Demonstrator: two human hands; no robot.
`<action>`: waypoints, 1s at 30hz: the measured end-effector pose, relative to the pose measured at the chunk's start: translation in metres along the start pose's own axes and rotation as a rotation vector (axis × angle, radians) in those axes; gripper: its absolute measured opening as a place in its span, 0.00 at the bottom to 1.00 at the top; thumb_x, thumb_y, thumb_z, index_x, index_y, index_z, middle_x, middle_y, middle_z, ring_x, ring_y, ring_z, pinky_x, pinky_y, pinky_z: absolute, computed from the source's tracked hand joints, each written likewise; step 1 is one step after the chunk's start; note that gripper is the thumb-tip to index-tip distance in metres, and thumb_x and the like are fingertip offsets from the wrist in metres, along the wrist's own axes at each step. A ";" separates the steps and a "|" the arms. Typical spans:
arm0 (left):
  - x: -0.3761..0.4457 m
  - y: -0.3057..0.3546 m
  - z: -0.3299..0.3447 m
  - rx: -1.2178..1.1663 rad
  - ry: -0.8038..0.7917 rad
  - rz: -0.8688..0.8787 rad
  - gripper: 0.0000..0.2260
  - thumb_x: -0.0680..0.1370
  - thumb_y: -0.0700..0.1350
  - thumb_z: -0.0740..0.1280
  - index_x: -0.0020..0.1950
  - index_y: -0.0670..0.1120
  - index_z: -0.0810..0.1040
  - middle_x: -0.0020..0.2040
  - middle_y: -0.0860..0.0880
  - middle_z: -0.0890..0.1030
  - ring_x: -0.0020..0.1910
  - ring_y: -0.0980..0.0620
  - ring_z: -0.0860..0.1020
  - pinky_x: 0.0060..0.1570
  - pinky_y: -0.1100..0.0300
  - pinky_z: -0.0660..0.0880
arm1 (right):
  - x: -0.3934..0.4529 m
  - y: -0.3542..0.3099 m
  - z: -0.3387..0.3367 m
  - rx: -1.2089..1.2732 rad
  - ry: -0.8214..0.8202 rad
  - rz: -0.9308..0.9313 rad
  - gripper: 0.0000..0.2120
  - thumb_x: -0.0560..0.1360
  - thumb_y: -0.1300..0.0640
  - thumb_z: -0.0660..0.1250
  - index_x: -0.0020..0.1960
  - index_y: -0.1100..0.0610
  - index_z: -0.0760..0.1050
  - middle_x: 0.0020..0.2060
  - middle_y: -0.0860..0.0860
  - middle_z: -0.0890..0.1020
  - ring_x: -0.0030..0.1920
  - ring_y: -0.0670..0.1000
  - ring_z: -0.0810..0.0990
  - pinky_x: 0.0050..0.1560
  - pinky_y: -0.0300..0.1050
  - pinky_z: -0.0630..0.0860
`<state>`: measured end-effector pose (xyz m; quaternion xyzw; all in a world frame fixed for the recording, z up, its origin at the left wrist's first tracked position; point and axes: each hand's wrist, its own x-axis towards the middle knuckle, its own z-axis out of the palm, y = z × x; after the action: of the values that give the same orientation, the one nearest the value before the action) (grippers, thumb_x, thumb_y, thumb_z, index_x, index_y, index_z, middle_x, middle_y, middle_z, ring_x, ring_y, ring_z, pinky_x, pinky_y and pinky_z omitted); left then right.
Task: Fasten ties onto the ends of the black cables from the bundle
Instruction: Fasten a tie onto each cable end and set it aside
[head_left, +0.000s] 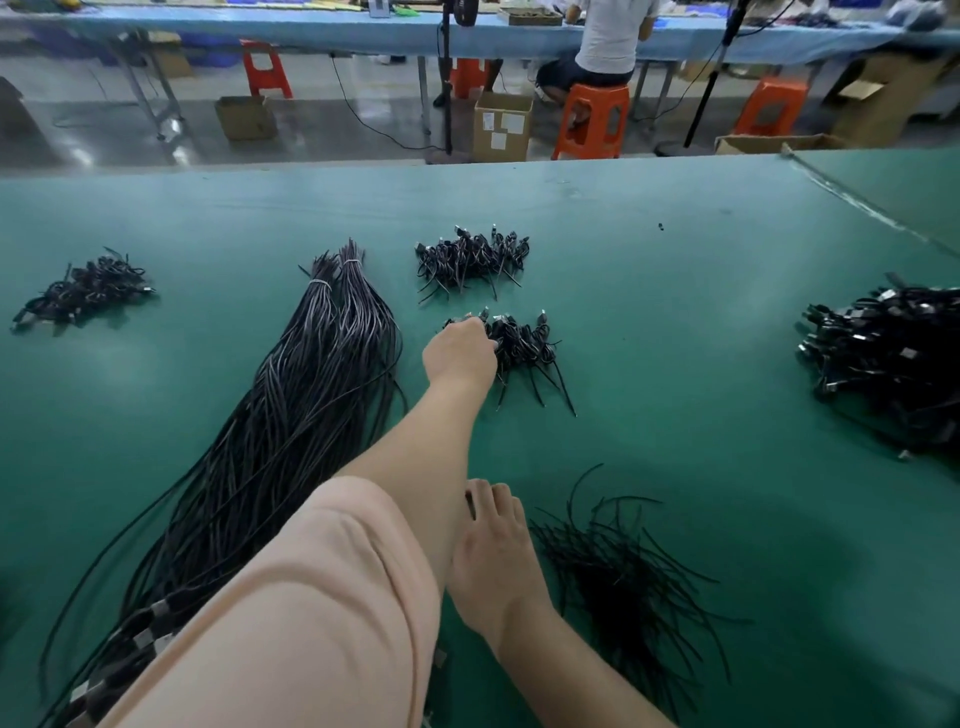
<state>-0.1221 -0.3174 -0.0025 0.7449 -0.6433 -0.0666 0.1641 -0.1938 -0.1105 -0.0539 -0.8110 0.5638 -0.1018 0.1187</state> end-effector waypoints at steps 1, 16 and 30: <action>0.000 0.000 0.000 -0.003 -0.009 0.001 0.12 0.83 0.53 0.63 0.51 0.45 0.76 0.46 0.46 0.82 0.40 0.46 0.75 0.36 0.56 0.71 | 0.000 0.001 0.001 -0.007 -0.006 0.000 0.27 0.77 0.49 0.36 0.62 0.56 0.68 0.61 0.53 0.68 0.57 0.54 0.66 0.65 0.52 0.67; -0.105 -0.109 -0.101 -0.278 0.171 0.026 0.15 0.84 0.52 0.58 0.58 0.45 0.81 0.54 0.46 0.77 0.57 0.44 0.73 0.58 0.49 0.71 | 0.003 0.006 0.017 -0.077 0.111 -0.002 0.15 0.85 0.48 0.48 0.60 0.54 0.70 0.57 0.51 0.71 0.54 0.53 0.68 0.57 0.49 0.69; -0.207 -0.173 -0.038 0.062 -0.148 -0.043 0.24 0.85 0.54 0.54 0.81 0.50 0.57 0.83 0.47 0.51 0.82 0.47 0.45 0.79 0.44 0.46 | -0.001 0.004 0.012 -0.095 0.160 -0.012 0.14 0.85 0.52 0.52 0.59 0.55 0.75 0.55 0.50 0.76 0.53 0.52 0.72 0.56 0.45 0.69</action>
<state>0.0176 -0.0877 -0.0471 0.7562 -0.6393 -0.1050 0.0912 -0.1936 -0.1101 -0.0665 -0.8082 0.5709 -0.1403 0.0342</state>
